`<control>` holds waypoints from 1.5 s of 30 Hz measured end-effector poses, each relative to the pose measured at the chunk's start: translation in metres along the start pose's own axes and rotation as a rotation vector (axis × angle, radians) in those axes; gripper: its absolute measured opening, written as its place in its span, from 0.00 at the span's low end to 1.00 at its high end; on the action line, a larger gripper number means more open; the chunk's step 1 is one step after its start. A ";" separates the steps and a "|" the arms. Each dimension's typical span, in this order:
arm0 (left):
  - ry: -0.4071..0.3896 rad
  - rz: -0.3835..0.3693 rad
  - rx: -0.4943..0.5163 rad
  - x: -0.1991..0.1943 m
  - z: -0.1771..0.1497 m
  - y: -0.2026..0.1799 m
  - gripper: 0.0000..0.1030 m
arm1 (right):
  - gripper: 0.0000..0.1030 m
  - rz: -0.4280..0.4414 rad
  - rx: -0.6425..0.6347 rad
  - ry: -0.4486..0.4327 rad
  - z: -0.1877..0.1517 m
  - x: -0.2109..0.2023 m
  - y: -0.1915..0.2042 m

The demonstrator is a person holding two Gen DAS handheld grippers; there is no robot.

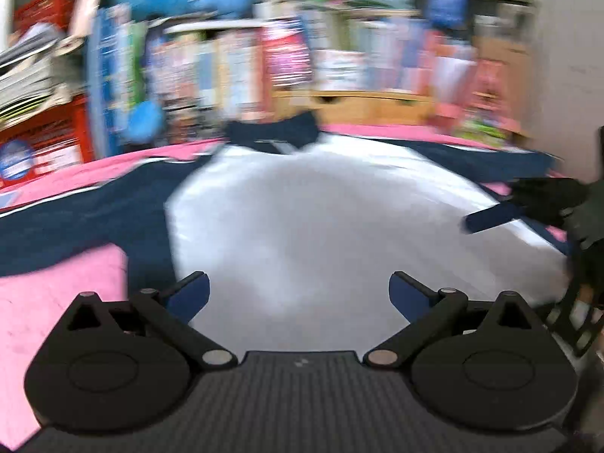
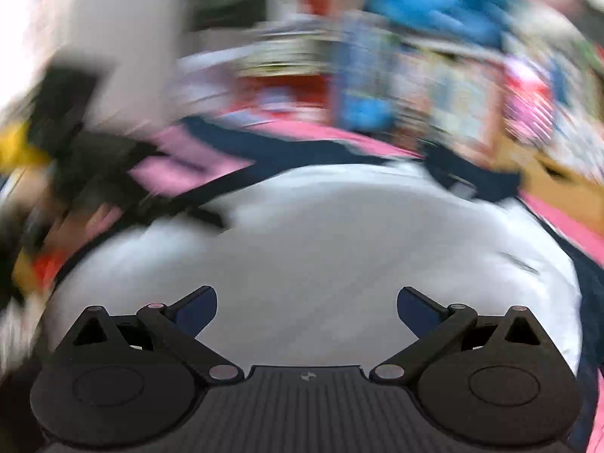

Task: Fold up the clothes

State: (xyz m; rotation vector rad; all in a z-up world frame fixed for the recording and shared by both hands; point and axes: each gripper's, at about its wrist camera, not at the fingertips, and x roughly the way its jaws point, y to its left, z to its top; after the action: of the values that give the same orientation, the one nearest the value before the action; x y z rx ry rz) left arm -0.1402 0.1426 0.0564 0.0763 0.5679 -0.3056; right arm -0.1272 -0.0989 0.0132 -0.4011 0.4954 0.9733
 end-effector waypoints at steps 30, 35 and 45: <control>0.109 0.023 0.358 -0.060 -0.099 -0.134 1.00 | 0.92 -0.171 0.517 0.057 -0.140 -0.142 0.027; 0.097 0.207 0.479 -0.058 -0.121 -0.145 1.00 | 0.57 -0.301 0.452 0.124 -0.132 -0.129 0.037; -0.022 0.490 0.410 -0.079 -0.106 -0.111 1.00 | 0.76 -0.649 0.206 -0.011 -0.095 -0.164 0.070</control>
State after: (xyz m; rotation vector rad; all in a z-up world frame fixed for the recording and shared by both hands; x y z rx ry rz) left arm -0.2923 0.0740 0.0117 0.5983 0.4407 0.0595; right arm -0.2844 -0.2253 0.0207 -0.3373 0.4109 0.2941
